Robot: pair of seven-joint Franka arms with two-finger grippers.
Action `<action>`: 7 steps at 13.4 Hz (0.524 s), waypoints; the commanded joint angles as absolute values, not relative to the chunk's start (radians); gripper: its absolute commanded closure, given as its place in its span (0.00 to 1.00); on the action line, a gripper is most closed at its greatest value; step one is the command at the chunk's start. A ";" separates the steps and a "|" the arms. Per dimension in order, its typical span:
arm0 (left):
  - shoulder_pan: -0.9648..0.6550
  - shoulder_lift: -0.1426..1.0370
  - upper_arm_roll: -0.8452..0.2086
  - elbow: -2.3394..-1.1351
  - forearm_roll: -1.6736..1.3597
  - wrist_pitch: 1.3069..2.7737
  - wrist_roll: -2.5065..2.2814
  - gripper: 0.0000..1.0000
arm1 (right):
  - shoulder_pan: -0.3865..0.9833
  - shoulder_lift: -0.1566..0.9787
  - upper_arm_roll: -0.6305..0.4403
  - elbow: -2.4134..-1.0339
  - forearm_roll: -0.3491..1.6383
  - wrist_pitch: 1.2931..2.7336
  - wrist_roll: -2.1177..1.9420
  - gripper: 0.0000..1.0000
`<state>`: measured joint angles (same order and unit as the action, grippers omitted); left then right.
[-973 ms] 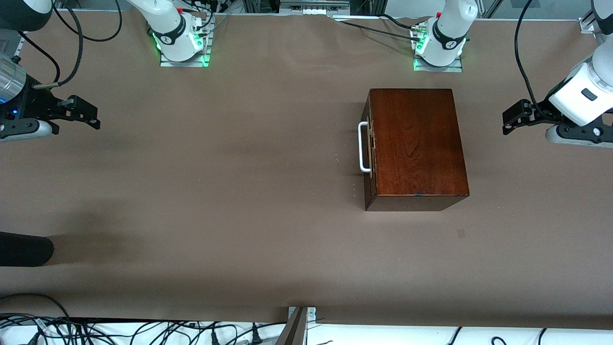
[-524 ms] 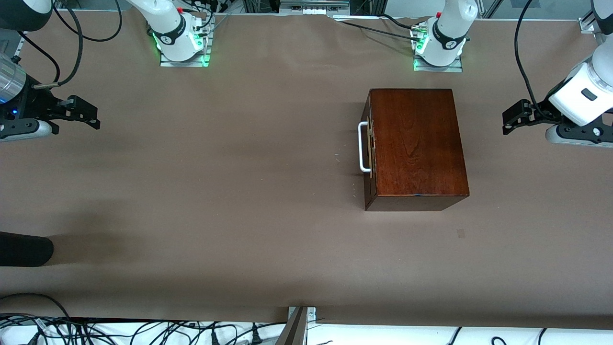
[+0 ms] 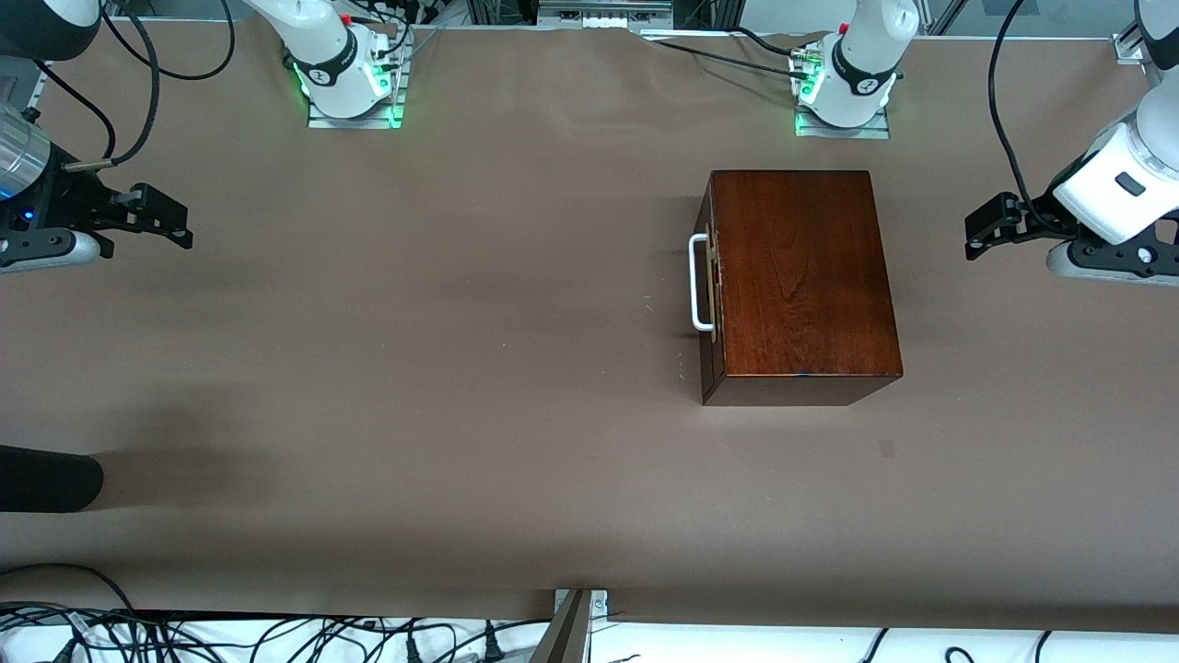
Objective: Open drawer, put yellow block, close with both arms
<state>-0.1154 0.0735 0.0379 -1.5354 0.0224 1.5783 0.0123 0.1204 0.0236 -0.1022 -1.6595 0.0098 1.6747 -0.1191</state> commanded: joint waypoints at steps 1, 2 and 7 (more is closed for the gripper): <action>-0.121 0.067 0.040 -1.540 0.017 1.575 0.008 0.00 | 0.110 0.029 -0.097 -1.643 0.017 1.658 -0.110 0.00; -0.121 0.067 0.040 -1.540 0.017 1.575 0.008 0.00 | 0.110 0.028 -0.097 -1.643 0.017 1.658 -0.109 0.00; -0.123 0.067 0.040 -1.539 0.017 1.575 0.008 0.00 | 0.110 0.028 -0.097 -1.643 0.017 1.658 -0.109 0.00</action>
<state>-0.1174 0.0735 0.0379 -1.5357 0.0224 1.5783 0.0123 0.1204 0.0241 -0.1023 -1.6595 0.0098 1.6747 -0.1190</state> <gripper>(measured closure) 0.000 0.000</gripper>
